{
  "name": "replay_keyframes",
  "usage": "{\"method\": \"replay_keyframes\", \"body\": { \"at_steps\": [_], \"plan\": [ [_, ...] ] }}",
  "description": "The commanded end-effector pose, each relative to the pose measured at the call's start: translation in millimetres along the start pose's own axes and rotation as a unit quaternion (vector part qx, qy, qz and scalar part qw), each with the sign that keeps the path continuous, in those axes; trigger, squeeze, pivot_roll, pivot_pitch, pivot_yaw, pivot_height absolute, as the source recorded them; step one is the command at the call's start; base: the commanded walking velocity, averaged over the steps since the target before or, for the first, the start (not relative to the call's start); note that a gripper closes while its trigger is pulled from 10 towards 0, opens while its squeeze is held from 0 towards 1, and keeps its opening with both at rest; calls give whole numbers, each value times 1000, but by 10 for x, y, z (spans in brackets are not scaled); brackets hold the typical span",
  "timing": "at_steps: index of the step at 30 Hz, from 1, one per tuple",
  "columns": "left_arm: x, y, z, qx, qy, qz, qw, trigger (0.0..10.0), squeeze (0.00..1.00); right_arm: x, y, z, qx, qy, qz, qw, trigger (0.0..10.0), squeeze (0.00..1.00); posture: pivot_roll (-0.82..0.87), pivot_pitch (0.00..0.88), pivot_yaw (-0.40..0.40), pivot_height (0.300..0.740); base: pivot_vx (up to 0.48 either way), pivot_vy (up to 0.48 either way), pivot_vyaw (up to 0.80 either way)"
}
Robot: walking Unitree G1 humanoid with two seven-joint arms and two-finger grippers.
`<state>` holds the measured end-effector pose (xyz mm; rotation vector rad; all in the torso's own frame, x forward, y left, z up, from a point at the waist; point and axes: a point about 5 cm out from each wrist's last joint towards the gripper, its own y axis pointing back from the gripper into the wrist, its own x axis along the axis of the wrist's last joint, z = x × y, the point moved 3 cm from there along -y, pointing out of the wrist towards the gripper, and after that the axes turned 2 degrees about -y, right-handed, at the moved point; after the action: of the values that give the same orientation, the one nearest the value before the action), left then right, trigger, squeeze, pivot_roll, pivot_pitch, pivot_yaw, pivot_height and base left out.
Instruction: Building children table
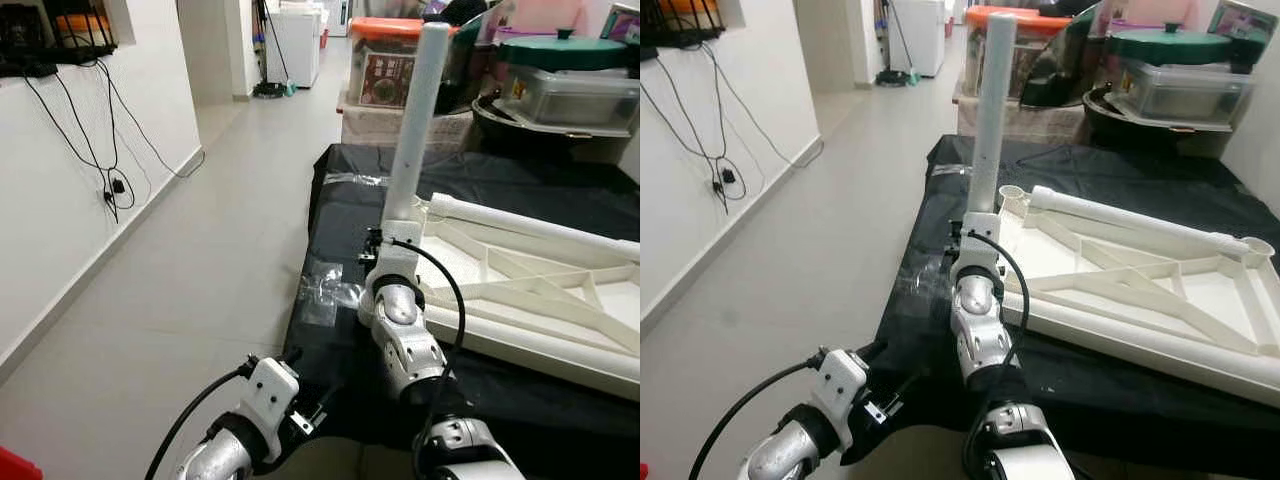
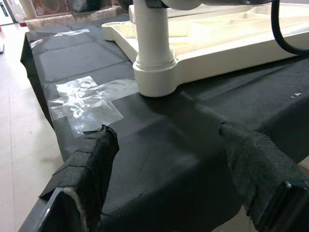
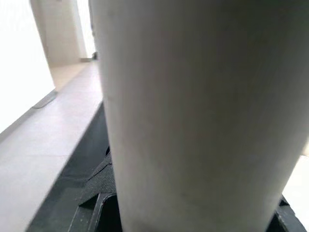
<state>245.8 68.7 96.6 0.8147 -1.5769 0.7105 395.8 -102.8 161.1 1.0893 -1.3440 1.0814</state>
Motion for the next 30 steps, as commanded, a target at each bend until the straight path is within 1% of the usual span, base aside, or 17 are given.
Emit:
{"method": "replay_keyframes", "body": {
  "at_steps": [1,5,6,10,11,14,15,16,17,18,19,23,24,26,27,28,30],
  "plan": [
    [14,-4,6,0,1,0,1000,10000,0,-42,106,-138,-4,-8,0,1000,10000,0,96,0,-61,740,0,0,0],
    [16,-5,5,0,2,0,1000,10000,0,-42,120,-136,-4,-8,6,1000,10000,0,95,0,-59,740,0,0,0],
    [17,-5,4,1,2,0,1000,10000,0,-37,123,-97,-8,-9,11,1000,10000,1000,93,0,-58,740,0,0,0],
    [16,-5,1,0,3,-1,1000,10000,0,-31,99,60,-41,-10,10,999,10000,1000,89,0,-53,740,0,0,0],
    [15,-5,2,0,3,-2,1000,10000,0,-2,83,50,-25,-21,16,999,10000,0,87,0,-49,740,0,0,0],
    [17,-8,3,-1,3,-2,1000,10000,0,38,66,15,2,-35,25,999,10000,0,90,0,-52,740,0,0,0],
    [19,-13,3,-1,3,-2,1000,10000,0,92,30,-107,88,-63,28,994,10000,0,92,0,-56,740,0,0,0],
    [19,-13,3,-1,3,-2,1000,10000,0,92,30,-107,88,-63,28,994,10000,0,92,0,-56,740,0,0,0],
    [19,-17,0,0,3,-1,1000,10000,0,120,-1,-211,183,-74,19,980,10000,0,90,0,-53,740,0,0,0],
    [19,-17,0,0,3,-1,1000,10000,0,120,-1,-211,183,-74,19,980,10000,0,90,0,-53,740,0,0,0],
    [18,-21,-2,0,3,-1,1000,10000,0,137,-52,-198,244,-65,9,968,10000,0,87,0,-54,740,0,0,0],
    [15,-25,-2,0,3,-1,1000,10000,0,147,-79,-184,293,-56,-3,954,10000,0,87,0,-54,740,0,0,0],
    [12,-28,-1,-1,3,-1,1000,10000,0,161,-74,-190,345,-51,-13,937,10000,0,89,0,-57,740,0,0,0],
    [7,-28,1,-2,3,-1,1000,10000,0,186,-3,-233,459,-37,-36,887,10000,0,89,0,-55,740,0,0,0],
    [7,-28,1,-2,3,-1,1000,10000,0,186,-3,-233,459,-37,-36,887,10000,0,89,0,-55,740,0,0,0],
    [5,-28,3,-2,2,-1,1000,10000,0,185,20,-249,490,-28,-45,870,10000,0,91,0,-60,740,0,0,0],
    [5,-28,4,-2,2,-1,1000,10000,0,182,32,-258,504,-22,-50,862,10000,0,91,0,-60,740,0,0,0]
  ]
}}
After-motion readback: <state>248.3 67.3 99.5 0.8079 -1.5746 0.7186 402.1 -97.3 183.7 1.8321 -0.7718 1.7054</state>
